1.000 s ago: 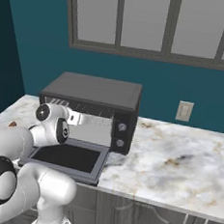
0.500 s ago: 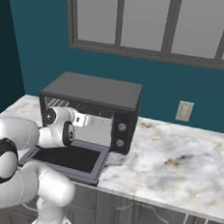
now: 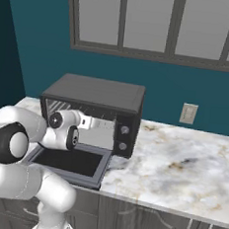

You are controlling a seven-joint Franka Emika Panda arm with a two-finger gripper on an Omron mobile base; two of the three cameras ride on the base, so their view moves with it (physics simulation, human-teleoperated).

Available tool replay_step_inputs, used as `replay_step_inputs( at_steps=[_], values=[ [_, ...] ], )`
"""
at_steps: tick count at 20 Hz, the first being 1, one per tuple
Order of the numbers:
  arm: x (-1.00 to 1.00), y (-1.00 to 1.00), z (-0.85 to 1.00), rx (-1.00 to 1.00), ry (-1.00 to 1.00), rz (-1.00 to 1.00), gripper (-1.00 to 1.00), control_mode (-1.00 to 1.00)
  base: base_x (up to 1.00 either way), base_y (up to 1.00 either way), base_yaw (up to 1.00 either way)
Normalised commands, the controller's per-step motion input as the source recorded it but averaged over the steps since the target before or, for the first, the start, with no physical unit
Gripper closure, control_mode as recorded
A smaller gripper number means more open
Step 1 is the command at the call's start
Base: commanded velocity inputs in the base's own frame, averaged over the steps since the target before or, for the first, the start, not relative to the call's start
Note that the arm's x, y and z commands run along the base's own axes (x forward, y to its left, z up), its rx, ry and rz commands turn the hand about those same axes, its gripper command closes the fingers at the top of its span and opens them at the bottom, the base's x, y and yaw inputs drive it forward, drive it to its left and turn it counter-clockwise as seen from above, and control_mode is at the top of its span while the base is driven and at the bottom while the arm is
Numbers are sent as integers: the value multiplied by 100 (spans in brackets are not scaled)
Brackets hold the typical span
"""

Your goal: Pull the toaster oven rack outwards. Pick up the baguette from the plate and place it on the toaster oven rack. Close the toaster oven door fully and set the temperature to the lowest setting.

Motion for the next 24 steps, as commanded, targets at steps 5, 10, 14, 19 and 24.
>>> replay_step_inputs(
  at_steps=[5,10,14,19,24],
  values=[
    [19,0,-2,0,0,0,-100,-100,0,0,0],
    [1,0,-32,3,18,0,-100,-100,0,0,0],
    [-4,0,-44,9,33,0,-100,-100,0,0,0],
    [-17,0,-40,12,38,0,-100,-100,0,0,0],
    [-44,0,-31,17,42,0,-100,-100,0,0,0]
  ],
)
